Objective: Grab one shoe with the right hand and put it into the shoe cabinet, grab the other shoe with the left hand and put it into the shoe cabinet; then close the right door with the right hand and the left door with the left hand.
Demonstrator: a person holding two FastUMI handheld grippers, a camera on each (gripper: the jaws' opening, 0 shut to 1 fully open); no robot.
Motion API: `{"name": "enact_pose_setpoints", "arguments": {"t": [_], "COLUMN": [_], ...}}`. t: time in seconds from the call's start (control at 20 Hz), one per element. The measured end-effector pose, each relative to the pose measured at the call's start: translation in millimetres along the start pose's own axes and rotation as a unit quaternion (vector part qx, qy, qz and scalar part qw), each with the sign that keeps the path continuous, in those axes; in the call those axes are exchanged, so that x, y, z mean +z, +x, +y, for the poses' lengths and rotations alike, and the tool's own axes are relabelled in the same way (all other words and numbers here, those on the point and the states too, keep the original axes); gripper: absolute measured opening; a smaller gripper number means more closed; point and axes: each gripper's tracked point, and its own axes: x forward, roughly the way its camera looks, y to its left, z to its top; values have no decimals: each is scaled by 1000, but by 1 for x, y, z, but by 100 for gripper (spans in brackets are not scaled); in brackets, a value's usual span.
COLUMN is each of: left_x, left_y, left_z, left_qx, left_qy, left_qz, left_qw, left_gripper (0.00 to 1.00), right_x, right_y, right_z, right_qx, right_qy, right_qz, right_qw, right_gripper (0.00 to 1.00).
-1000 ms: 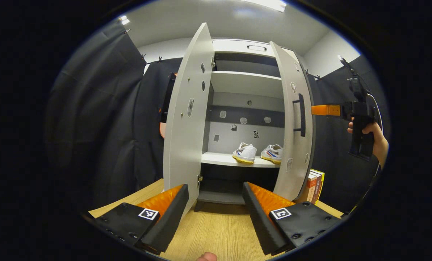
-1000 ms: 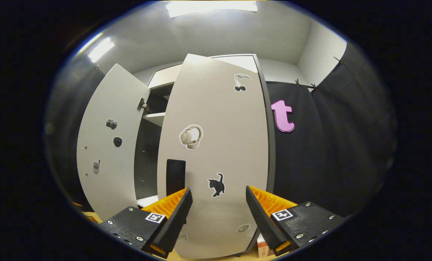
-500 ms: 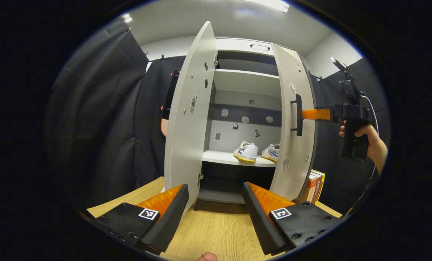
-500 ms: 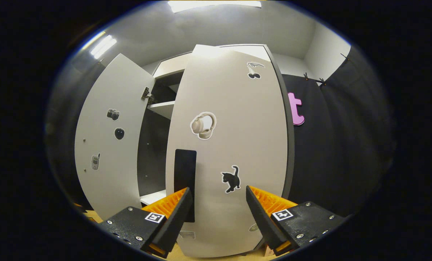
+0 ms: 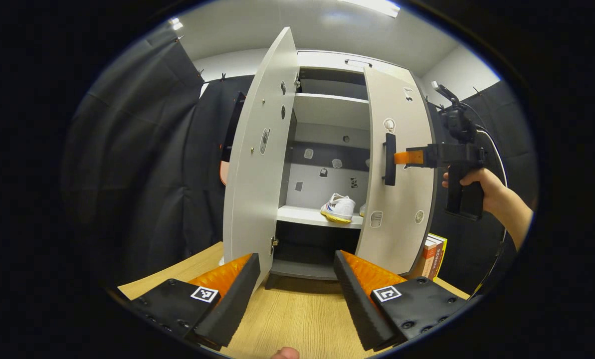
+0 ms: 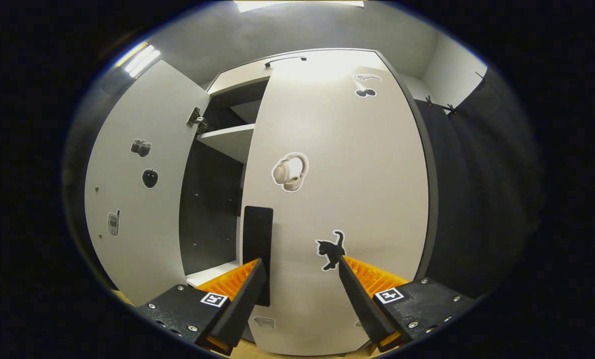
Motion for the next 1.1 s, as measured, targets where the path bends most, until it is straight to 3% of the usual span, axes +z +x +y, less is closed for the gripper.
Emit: {"name": "enact_pose_setpoints", "arguments": {"t": [0.4,0.7,1.1], "left_x": [11,41,65], "left_y": [0,6,12], "left_z": [1,8,30], "left_qx": [4,13,38], "left_qy": [-3,5,-5], "left_qz": [-8,-34,-45], "left_qw": [1000,999,998], "left_gripper": [96,96,96], "right_x": [8,6,-59], "right_y": [-18,-90,-180], "right_z": [-12,-22,-29], "right_qx": [-24,-43,-74], "right_qy": [-2,12,2], "right_qz": [-13,-22,3], "right_qw": [1000,999,997], "right_gripper": [93,93,93]}}
